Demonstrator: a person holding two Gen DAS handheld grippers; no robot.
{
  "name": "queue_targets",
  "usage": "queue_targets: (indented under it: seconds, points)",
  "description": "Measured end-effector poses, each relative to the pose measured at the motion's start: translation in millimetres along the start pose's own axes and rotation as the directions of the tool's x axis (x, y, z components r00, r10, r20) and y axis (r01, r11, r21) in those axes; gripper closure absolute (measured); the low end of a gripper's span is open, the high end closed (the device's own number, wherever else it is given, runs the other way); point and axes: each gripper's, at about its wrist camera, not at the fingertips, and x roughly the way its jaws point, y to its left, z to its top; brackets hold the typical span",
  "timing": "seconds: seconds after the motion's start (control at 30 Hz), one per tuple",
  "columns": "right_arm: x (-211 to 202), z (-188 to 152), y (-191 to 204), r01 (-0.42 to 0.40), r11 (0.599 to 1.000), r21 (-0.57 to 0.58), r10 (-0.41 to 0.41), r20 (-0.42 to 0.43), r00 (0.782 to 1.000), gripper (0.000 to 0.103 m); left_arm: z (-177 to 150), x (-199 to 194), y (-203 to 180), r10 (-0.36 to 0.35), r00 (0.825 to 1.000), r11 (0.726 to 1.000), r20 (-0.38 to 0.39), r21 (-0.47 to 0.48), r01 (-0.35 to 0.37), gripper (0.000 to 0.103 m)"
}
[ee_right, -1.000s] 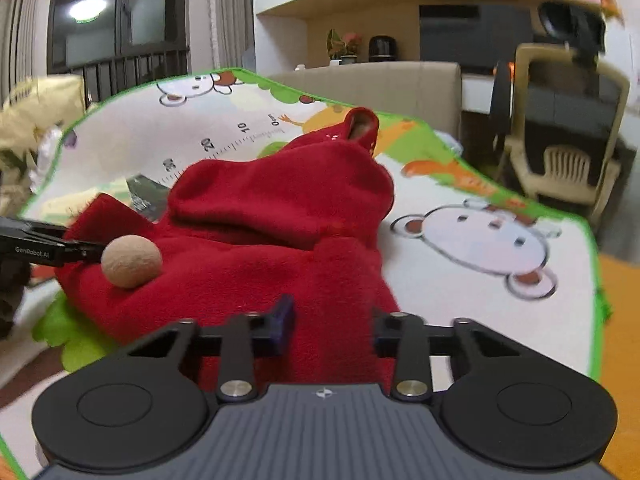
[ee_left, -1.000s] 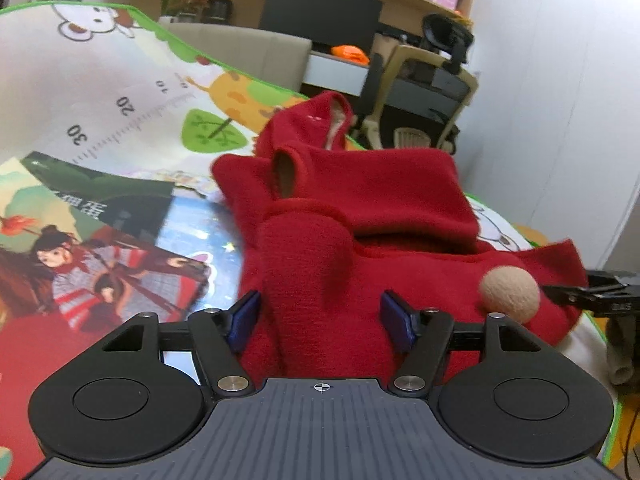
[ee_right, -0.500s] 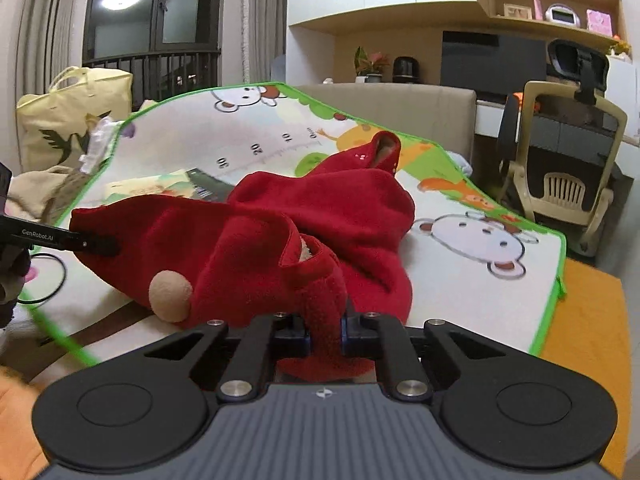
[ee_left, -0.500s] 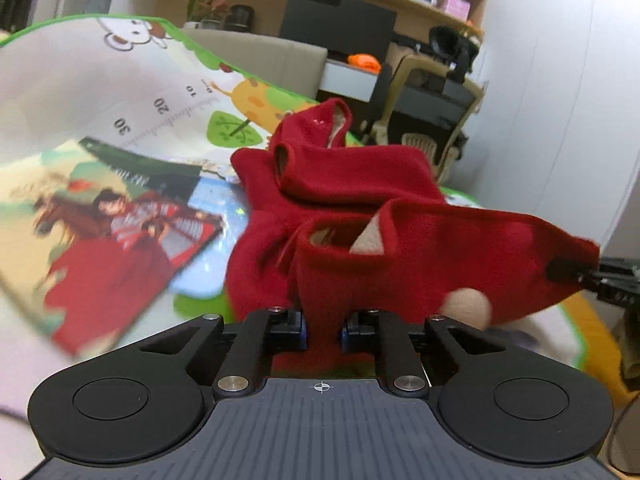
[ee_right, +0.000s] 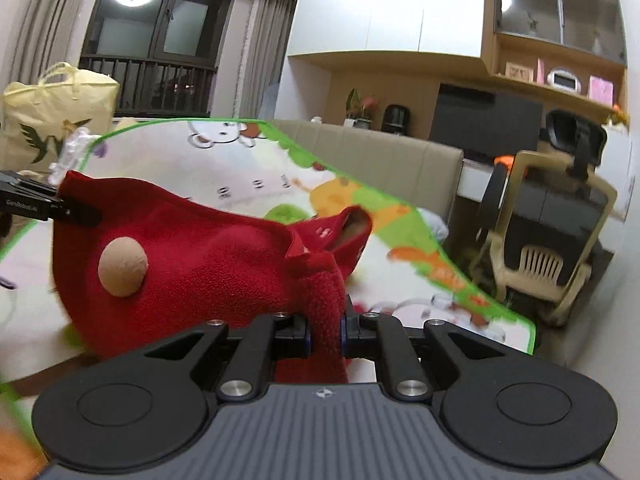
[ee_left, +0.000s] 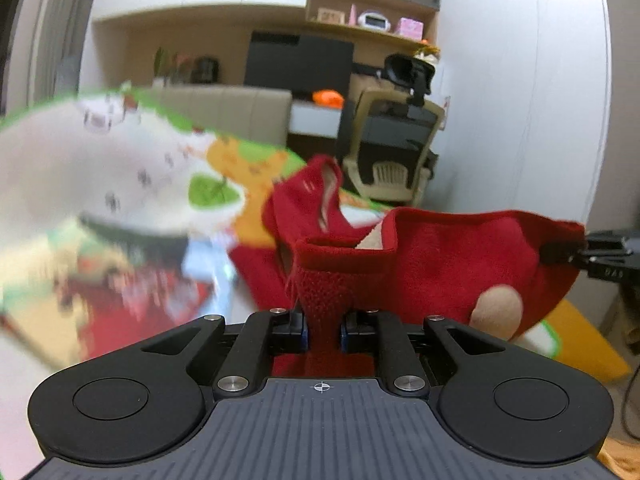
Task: Fold clothes
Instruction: 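Fold the jacket side over with both grippers and release it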
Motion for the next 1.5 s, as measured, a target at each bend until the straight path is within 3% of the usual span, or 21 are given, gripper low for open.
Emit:
queue_targets:
  seconds: [0.13,0.27,0.4,0.43,0.5,0.57,0.63,0.73,0.8,0.83,0.87,0.9,0.93,0.97,1.0,1.1,1.17,1.27,1.33,1.4,1.5]
  points:
    - [82.3,6.9,-24.0,0.008,0.999,0.048,-0.004,-0.093,0.996,0.091,33.9,50.9,23.4,0.037,0.999,0.999,0.001,-0.003,-0.037,0.088]
    - [148.9,-16.7,-40.6,0.02,0.992,0.123,0.008,-0.223,0.975,0.081,47.0,121.6,55.0,0.067,0.993,0.995,-0.098,-0.065,-0.074,0.081]
    - [160.0,-26.5,-43.6,0.014,0.99,0.138,0.018,-0.223,0.975,0.069,25.1,181.2,76.3,0.113,0.96,0.987,-0.256,-0.083,-0.138,0.065]
    - [160.6,-27.7,-46.9,0.02,0.988,0.154,0.016,-0.226,0.974,0.064,22.3,184.8,78.1,0.112,0.958,0.987,-0.264,-0.08,-0.138,0.062]
    - [157.9,-29.4,-57.7,0.033,0.976,0.214,0.019,-0.233,0.972,0.045,20.5,185.8,81.5,0.103,0.959,0.989,-0.264,-0.078,-0.127,0.058]
    - [152.2,-32.1,-71.9,0.027,0.953,0.303,0.048,-0.237,0.97,0.037,21.0,184.5,87.0,0.087,0.959,0.989,-0.269,-0.093,-0.116,0.051]
    - [144.3,-39.2,-81.9,-0.016,0.913,0.408,0.116,-0.221,0.968,0.027,18.5,184.1,98.7,0.05,0.959,0.979,-0.281,-0.174,-0.103,0.043]
    - [131.7,-51.1,-95.6,-0.09,0.824,0.559,0.224,-0.178,0.958,0.029,14.2,177.9,123.8,-0.084,0.961,0.925,-0.265,-0.379,-0.023,0.023]
    - [119.1,-57.9,-84.7,-0.177,0.797,0.577,0.306,-0.134,0.942,0.054,6.8,169.6,134.8,-0.188,0.955,0.87,-0.23,-0.491,0.052,0.014]
    - [109.8,-58.2,-73.8,-0.213,0.81,0.546,0.327,-0.119,0.938,0.058,3.4,167.4,134.7,-0.223,0.949,0.856,-0.225,-0.51,0.08,0.012]
    - [100.1,-57.3,-62.8,-0.233,0.834,0.501,0.327,-0.108,0.939,0.068,0.1,165.9,132.6,-0.254,0.941,0.848,-0.223,-0.519,0.106,0.016]
    - [89.4,-55.4,-52.3,-0.23,0.864,0.447,0.305,-0.102,0.947,0.071,-3.2,164.4,130.5,-0.285,0.933,0.839,-0.221,-0.529,0.131,0.021]
    - [80.7,-54.0,-46.2,-0.216,0.883,0.418,0.282,-0.103,0.954,0.074,-3.4,158.9,123.3,-0.291,0.93,0.858,-0.225,-0.492,0.149,0.038]
    - [73.2,-52.9,-42.4,-0.2,0.894,0.402,0.262,-0.107,0.959,0.082,-2.2,151.8,113.9,-0.286,0.929,0.885,-0.233,-0.435,0.164,0.046]
    - [68.6,-51.4,-43.0,-0.184,0.894,0.408,0.248,-0.107,0.963,0.087,-1.0,144.6,104.6,-0.281,0.929,0.909,-0.24,-0.376,0.178,0.047]
    - [66.7,-37.6,-56.0,-0.162,0.891,0.423,0.214,-0.076,0.974,0.091,4.0,124.6,83.1,-0.26,0.933,0.951,-0.249,-0.233,0.203,0.063]
    - [68.4,-21.5,-61.3,-0.159,0.906,0.392,0.189,-0.04,0.981,0.091,10.5,114.5,83.1,-0.24,0.942,0.956,-0.233,-0.225,0.188,0.074]
    - [86.4,-9.0,-61.9,-0.116,0.94,0.321,0.147,-0.074,0.986,0.091,30.8,113.6,83.9,-0.213,0.962,0.962,-0.171,-0.207,0.177,0.079]
    - [107.7,-16.0,-65.3,-0.051,0.95,0.308,0.105,-0.162,0.981,0.087,41.1,118.4,80.7,-0.186,0.971,0.972,-0.152,-0.174,0.159,0.079]
    - [122.8,-31.4,-71.9,0.013,0.943,0.332,0.069,-0.232,0.97,0.062,42.3,127.9,77.8,-0.148,0.972,0.981,-0.182,-0.153,0.121,0.077]
    - [121.7,-35.7,-82.7,0.053,0.918,0.392,0.044,-0.234,0.971,0.043,28.1,148.4,84.7,-0.071,0.956,0.984,-0.284,-0.175,0.021,0.06]
